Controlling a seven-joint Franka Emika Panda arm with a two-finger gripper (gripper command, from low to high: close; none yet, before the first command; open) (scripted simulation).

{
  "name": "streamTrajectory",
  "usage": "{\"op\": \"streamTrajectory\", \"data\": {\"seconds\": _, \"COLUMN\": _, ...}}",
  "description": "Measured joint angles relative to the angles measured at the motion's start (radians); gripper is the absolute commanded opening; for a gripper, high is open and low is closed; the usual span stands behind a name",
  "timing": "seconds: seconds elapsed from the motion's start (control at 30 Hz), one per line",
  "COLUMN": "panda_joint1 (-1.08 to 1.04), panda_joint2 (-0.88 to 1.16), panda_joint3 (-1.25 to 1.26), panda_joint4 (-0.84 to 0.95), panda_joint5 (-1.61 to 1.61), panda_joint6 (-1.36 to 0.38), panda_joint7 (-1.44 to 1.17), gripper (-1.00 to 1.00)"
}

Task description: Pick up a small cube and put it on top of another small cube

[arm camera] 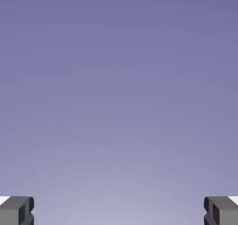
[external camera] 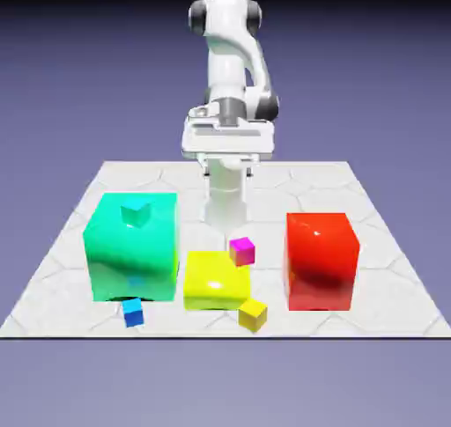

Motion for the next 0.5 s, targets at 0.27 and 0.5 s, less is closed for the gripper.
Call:
{"op": "streamTrajectory", "data": {"seconds": 0.27, "panda_joint1": -0.057, "panda_joint2": 0.102, "panda_joint3": 0.008, "panda_joint4": 0.075, "panda_joint5": -0.003, "panda_joint6": -0.062, "panda_joint7": -0.348, "gripper": 1.0}}
{"op": "streamTrajectory", "data": {"seconds": 0.5, "panda_joint1": -0.106, "panda_joint2": 0.192, "panda_joint3": 0.015, "panda_joint4": 0.14, "panda_joint5": -0.006, "panda_joint6": -0.115, "panda_joint7": -0.652, "gripper": 1.0}}
